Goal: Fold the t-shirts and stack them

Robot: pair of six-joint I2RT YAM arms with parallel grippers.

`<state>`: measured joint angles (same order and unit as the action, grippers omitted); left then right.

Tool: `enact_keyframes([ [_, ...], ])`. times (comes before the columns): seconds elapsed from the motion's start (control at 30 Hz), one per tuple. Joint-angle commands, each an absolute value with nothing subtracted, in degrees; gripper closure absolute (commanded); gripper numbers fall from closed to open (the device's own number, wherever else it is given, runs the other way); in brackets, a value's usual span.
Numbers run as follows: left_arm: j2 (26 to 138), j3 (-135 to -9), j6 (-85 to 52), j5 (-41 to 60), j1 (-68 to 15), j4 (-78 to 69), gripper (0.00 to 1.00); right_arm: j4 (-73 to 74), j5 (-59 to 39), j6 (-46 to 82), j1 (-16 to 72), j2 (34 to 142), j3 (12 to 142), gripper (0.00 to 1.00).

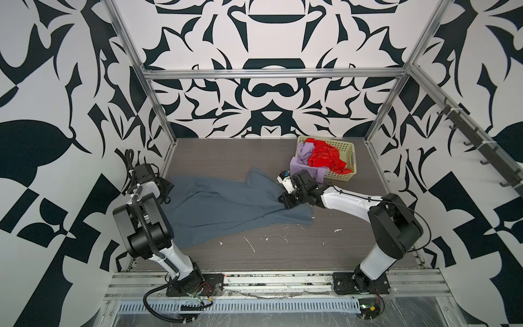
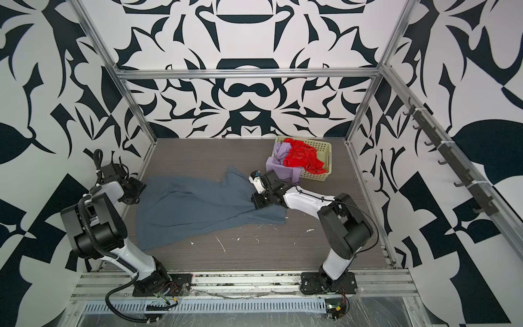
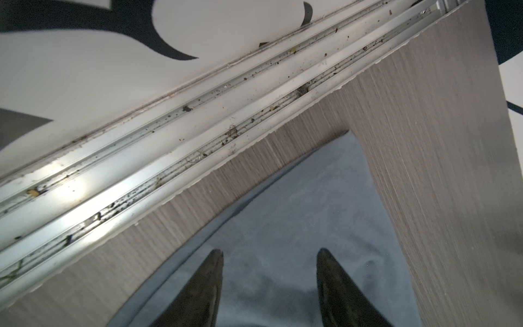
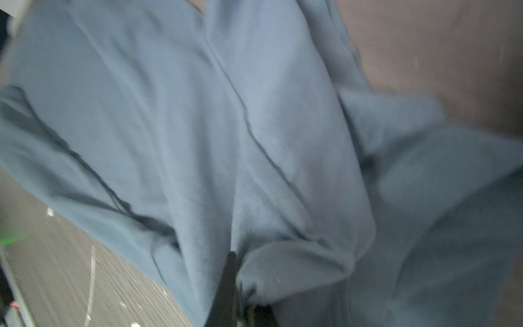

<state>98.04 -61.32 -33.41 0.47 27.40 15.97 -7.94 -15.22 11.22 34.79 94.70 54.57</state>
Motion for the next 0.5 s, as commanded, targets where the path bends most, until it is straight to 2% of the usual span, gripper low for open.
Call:
enact_keyframes([
  [0.0,100.5,-64.9,-32.3,0.5,24.9,17.8,0.44,-5.5,-9.9,13.8,35.6,89.1,52.3,0.97],
  [0.13,104.7,-69.8,-31.8,-2.4,23.4,20.2,0.44,-4.9,-8.1,16.3,36.4,87.0,47.5,0.95],
  [0.2,106.8,-73.0,-31.7,-4.0,22.5,22.1,0.44,-4.0,-7.3,17.5,36.5,86.1,45.7,0.89],
  [0.23,108.0,-74.4,-31.4,-4.9,21.7,22.8,0.44,-3.7,-6.9,17.9,36.5,85.8,45.0,0.81],
  [0.3,110.3,-77.3,-31.1,-8.0,20.0,24.5,0.44,-3.8,-5.6,18.4,36.5,85.4,44.6,0.52],
  [0.37,112.9,-80.3,-30.4,-9.4,18.9,26.2,0.43,-4.0,-4.1,18.4,36.5,84.8,45.0,0.43],
  [0.47,116.4,-83.9,-28.9,-11.4,17.4,28.2,0.43,-3.8,-0.9,18.2,36.5,82.7,46.0,0.41],
])
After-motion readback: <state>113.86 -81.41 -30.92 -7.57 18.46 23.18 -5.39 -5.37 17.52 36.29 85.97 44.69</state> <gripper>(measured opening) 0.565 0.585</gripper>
